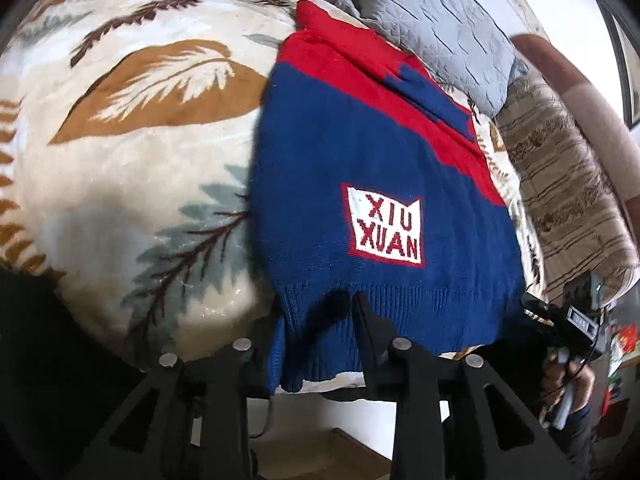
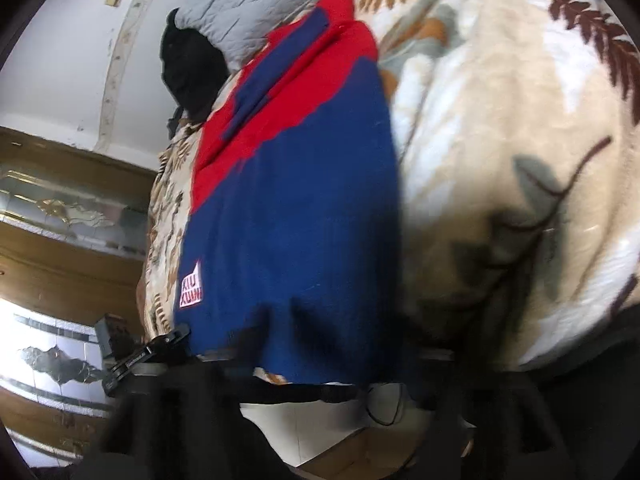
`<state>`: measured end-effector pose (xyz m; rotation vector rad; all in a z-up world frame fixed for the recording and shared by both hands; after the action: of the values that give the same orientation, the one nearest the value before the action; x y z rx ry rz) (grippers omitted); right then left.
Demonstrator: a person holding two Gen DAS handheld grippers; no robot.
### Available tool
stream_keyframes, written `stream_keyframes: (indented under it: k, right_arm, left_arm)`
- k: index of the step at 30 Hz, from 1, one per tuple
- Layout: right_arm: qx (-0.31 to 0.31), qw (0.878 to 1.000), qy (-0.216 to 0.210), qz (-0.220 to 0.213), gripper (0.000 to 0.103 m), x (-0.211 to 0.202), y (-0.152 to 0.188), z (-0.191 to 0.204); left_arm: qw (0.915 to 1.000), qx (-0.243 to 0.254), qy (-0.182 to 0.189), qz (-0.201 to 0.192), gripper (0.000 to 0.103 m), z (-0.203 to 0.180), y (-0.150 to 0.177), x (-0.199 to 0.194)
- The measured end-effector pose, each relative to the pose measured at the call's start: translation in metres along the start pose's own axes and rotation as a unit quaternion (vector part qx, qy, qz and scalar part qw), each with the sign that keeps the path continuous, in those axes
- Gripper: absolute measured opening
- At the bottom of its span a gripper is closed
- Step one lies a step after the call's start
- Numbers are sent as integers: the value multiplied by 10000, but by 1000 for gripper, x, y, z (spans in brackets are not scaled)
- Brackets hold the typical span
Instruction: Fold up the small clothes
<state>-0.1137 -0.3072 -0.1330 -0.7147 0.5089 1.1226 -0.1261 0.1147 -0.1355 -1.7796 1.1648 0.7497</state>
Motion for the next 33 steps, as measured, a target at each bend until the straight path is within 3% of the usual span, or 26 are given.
stream_keyframes:
  k: [1,2,7,10,12,14,17,19,21,22,25,27,29,31,33]
  right_arm:
    - [-65,9999,145,26,44,1,-1,1]
    - [-6,9998,190,85,6,1,-2,0]
    - [-145,9989,-163,-412,6,-41,-13,26]
    - [-234,9979,-178,-577,6,-53,-17,31]
    - [76,9991,-116,-396,6,-39,-14,11]
    - [351,9989,-176,-253,6,-30,-7,-1]
    - [104,9981,-331,-514,6,-42,-5,15]
    - [-38,9982,-214,-553,6,-41,-11,17]
    - [229,9990,-143,-361,6,-29,-13,1]
    - [424,9985,-202,-282,6,-24,-11,-5]
    - [87,9977,-377,-556,6,-41,-10,15]
    - [-97,9980,-246,-582,6,-43,-14,19]
    - [305,9990,-104,-302,6,-26,-16,-5]
    - [474,9985,-181,-229,6,-20,-13,-9]
    - [187,9983,-348,-428,6,-32,-13,10]
  left_arm:
    - [10000,-19,12,-15,7,1,-2,-2]
    - [9997,-127,182,-70,6,2,-3,-7]
    - [9944,-226,671,-785,6,-1,-15,-56]
    - [9970,-418,492,-434,6,13,-9,-32]
    - [9975,-583,357,-153,6,20,-4,-15]
    - [9970,-538,439,-354,6,16,-1,-28]
    - [9962,-293,456,-678,6,6,-10,-47]
    - [9979,-414,315,-375,6,17,-10,-30]
    - [9973,-683,236,-116,6,28,-7,-21]
    - [9971,-616,310,-320,6,24,-8,-32]
    - [9954,-181,275,-901,6,10,-16,-65]
    - [9976,-226,164,-627,6,19,-19,-49]
    - [9983,-567,66,-112,6,33,-13,-25]
    - [9981,-423,190,-410,6,25,-11,-39]
    - [9970,-228,221,-706,6,15,-14,-55]
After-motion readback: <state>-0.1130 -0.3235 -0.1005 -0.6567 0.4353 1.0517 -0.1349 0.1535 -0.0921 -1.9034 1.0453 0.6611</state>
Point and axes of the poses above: each gripper's, at about its wrist camera, not at the fingertips, and x roughly the way its jaws point, z to its left, y to its underside, the point moved 4 cm from there along x, roughly the way its jaws point, and after that the axes turned 1 degree about -y, right-handed, at the moved point
